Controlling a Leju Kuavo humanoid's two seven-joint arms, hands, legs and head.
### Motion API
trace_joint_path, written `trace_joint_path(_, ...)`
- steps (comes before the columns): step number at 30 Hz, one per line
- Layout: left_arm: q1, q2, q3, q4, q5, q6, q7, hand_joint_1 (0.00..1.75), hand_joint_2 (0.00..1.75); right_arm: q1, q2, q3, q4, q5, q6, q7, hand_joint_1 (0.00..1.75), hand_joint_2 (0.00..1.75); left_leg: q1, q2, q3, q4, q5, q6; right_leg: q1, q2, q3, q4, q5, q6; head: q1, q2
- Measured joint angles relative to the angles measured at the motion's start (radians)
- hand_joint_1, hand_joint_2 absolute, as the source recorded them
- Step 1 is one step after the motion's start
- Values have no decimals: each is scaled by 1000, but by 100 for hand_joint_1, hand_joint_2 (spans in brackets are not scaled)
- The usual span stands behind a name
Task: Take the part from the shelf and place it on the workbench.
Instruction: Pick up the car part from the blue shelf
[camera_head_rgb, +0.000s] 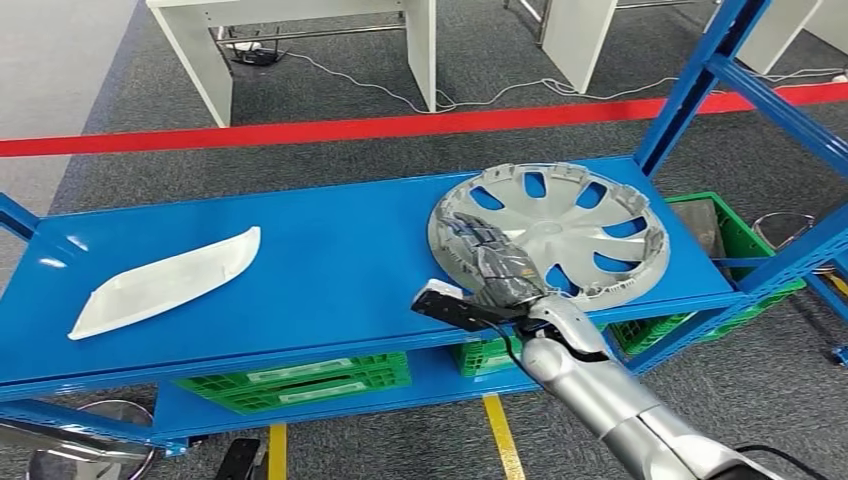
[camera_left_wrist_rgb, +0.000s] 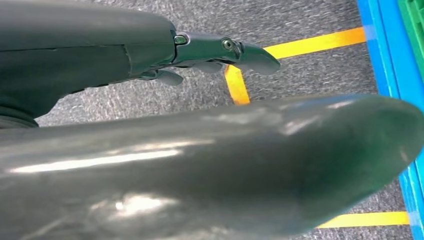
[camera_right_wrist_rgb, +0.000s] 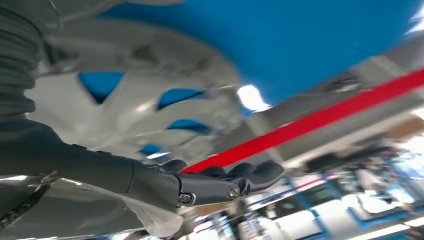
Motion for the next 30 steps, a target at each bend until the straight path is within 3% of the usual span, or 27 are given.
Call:
trace_joint_path(1,0,0,-1,0,0,-1,0,0,0,-18,0,1,45,30,-18,20,0,175,3,0,-23,44,-10,-4,0,0,1,0,-1,0,0,0)
trace_joint_path(2,1,1,-3,0,0,-2,1,0,0,-35,0,1,86,60,-33,42,0,175,6,0,-32,57,-2,-7,0,-1,2,1,-1,0,0,0)
trace_joint_path(3,1,1,-4,0,1,-3,1,0,0,-51,0,2,126,91,-46,65,0,175,9,1,-22,30,26,-8,-1,0,4,1,-3,2,0,0)
trace_joint_path(5,0,2,-6,0,3,-4,1,0,0,-80,0,2,194,132,-56,102,0,175,13,2,34,-93,98,-8,-1,0,10,2,-8,8,0,0)
trace_joint_path(6,0,3,-6,0,5,-4,1,0,0,-93,0,1,222,143,-56,116,0,175,12,2,61,-153,120,-5,0,1,10,3,-11,13,0,0)
trace_joint_path(8,-1,4,-6,1,8,-4,1,0,0,-115,-1,-4,264,153,-53,134,0,175,9,2,83,-204,123,5,3,1,7,3,-12,24,1,0)
trace_joint_path(11,0,5,-6,1,15,-4,0,0,0,-139,-4,-16,302,171,-47,164,0,175,9,3,88,-219,120,26,1,1,3,5,-20,42,1,0)
trace_joint_path(13,-2,5,-5,1,20,-4,-2,0,0,-145,-8,-25,319,179,-41,181,0,175,12,3,96,-227,121,39,0,1,-30,72,-59,50,5,0)
trace_joint_path(15,-2,6,-5,1,22,-4,-2,0,0,-147,-10,-32,333,182,-36,189,0,175,11,4,98,-228,118,46,0,1,-100,207,-114,53,7,0)
trace_joint_path(16,-1,6,-5,1,22,-4,-2,0,0,-146,-11,-35,338,183,-35,190,0,175,10,4,99,-228,117,47,0,1,-132,263,-129,55,7,0)
trace_joint_path(17,0,6,-5,1,22,-4,-2,0,0,-147,-12,-36,342,183,-34,190,0,175,9,3,100,-227,116,48,0,1,-149,285,-124,55,7,0)
trace_joint_path(18,0,6,-5,1,22,-4,-2,0,0,-147,-12,-38,345,183,-34,190,0,175,9,3,103,-227,115,48,0,1,-146,267,-100,54,7,0)
trace_joint_path(19,0,6,-5,1,22,-4,-2,0,0,-149,-12,-39,347,183,-34,190,0,175,8,3,107,-227,113,47,0,1,-123,212,-62,51,7,0)
trace_joint_path(20,0,6,-5,1,22,-4,-2,0,0,-151,-12,-39,348,184,-33,191,0,175,8,2,111,-227,110,45,0,1,-90,140,-24,48,7,0)
trace_joint_path(22,0,6,-5,1,23,-3,-3,0,0,-155,-12,-40,349,186,-24,197,0,175,5,0,114,-224,106,37,3,1,-31,27,15,40,6,0)
trace_joint_path(25,1,6,-5,1,29,1,-4,0,0,-153,-12,-44,346,190,1,208,0,175,3,-1,116,-227,107,21,5,2,-12,-1,15,27,6,0)
trace_joint_path(27,1,6,-5,1,33,4,-6,0,0,-150,-12,-51,339,195,18,218,0,175,4,0,113,-208,90,10,1,0,-4,-9,19,15,3,0)
trace_joint_path(28,1,6,-5,1,35,5,-8,0,0,-147,-12,-55,335,199,27,225,0,175,5,0,98,-171,66,6,-2,-1,0,-13,20,10,2,0)
trace_joint_path(30,3,8,-5,1,40,7,-12,0,0,-138,-13,-63,326,208,43,246,0,175,8,1,44,-46,2,-2,-3,-4,2,-15,19,5,-1,0)
